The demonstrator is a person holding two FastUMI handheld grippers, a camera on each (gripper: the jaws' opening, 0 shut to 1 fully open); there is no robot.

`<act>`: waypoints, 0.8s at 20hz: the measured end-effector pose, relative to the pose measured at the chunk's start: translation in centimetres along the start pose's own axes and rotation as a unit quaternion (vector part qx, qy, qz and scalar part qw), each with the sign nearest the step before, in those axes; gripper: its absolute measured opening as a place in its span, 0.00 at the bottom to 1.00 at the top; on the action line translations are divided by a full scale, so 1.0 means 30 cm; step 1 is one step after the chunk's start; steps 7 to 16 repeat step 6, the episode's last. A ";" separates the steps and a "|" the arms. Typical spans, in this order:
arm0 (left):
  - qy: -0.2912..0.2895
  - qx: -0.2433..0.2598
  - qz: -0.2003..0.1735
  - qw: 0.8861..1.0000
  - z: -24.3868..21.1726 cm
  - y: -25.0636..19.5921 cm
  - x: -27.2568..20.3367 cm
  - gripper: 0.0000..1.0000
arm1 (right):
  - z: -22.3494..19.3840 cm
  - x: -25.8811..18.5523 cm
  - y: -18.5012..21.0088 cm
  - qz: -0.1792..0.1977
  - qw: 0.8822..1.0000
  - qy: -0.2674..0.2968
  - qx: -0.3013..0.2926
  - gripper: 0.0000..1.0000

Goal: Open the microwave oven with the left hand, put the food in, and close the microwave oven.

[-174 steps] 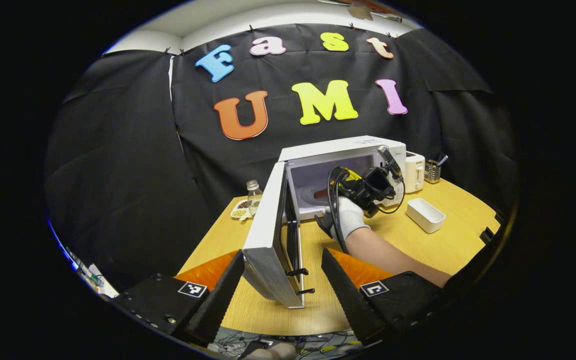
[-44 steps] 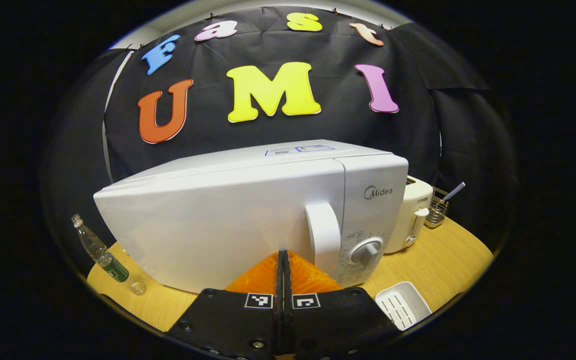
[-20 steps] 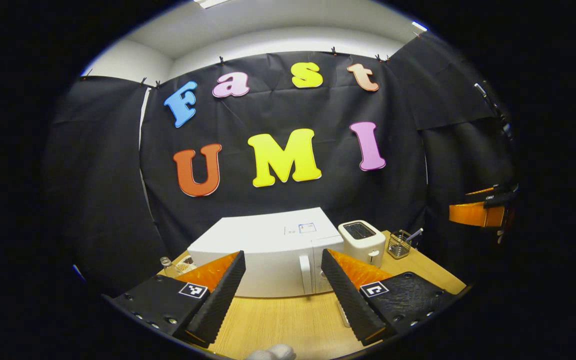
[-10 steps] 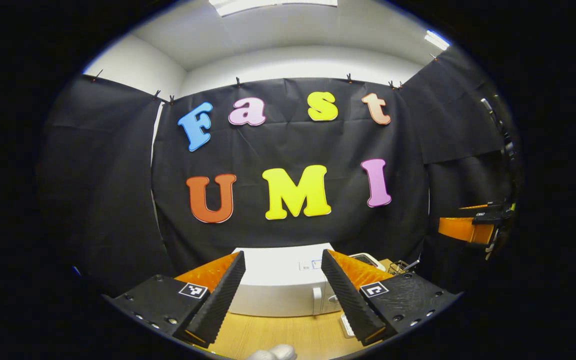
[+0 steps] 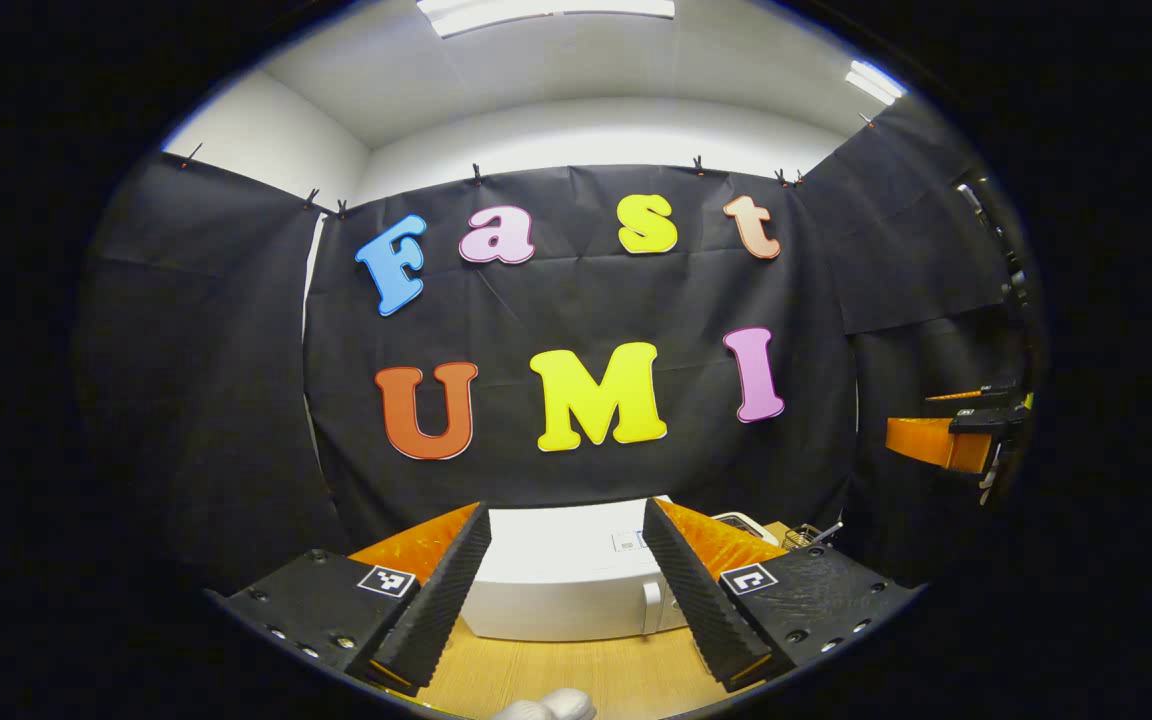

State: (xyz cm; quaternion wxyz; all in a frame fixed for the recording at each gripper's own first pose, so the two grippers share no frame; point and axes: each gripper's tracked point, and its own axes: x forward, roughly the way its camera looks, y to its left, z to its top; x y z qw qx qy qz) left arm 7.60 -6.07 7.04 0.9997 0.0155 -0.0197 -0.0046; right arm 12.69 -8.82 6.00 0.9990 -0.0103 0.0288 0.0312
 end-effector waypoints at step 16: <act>-0.012 0.000 0.003 1.000 0.031 0.036 0.004 0.95 | 0.024 0.006 0.007 -0.004 1.000 0.000 0.006 1.00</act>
